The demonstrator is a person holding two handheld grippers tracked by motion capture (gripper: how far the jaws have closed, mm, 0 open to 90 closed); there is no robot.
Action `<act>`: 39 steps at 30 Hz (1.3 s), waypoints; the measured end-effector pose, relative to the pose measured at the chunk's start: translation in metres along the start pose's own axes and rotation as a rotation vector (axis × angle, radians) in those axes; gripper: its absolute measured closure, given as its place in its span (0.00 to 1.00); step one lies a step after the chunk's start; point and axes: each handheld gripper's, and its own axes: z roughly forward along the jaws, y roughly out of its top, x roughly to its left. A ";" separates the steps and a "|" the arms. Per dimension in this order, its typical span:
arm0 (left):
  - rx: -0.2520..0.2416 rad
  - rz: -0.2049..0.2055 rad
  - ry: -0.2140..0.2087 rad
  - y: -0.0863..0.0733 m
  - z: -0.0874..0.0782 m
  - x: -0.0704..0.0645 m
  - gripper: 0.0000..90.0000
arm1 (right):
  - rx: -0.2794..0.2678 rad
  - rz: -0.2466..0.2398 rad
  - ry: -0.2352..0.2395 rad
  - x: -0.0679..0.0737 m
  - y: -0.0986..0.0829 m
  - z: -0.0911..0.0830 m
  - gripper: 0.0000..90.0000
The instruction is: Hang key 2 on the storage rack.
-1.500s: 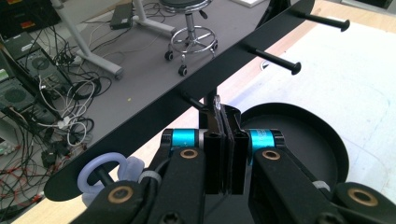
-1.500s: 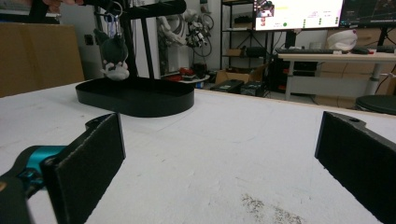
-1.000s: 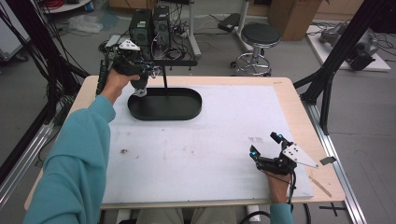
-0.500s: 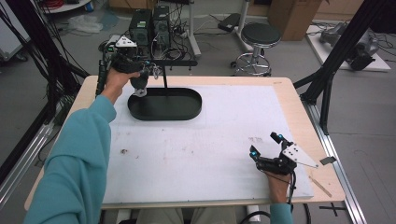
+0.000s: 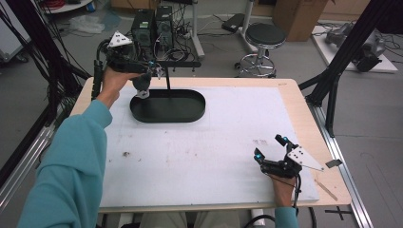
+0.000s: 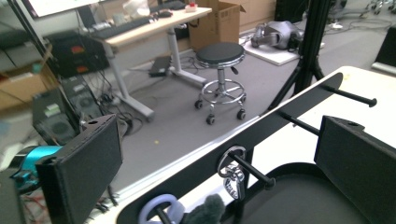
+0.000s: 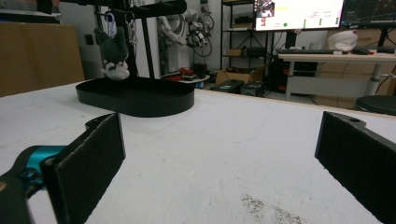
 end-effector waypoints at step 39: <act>-0.254 -0.088 -0.100 -0.189 -0.182 -0.065 0.02 | 0.007 0.000 -0.004 0.001 0.000 0.000 0.01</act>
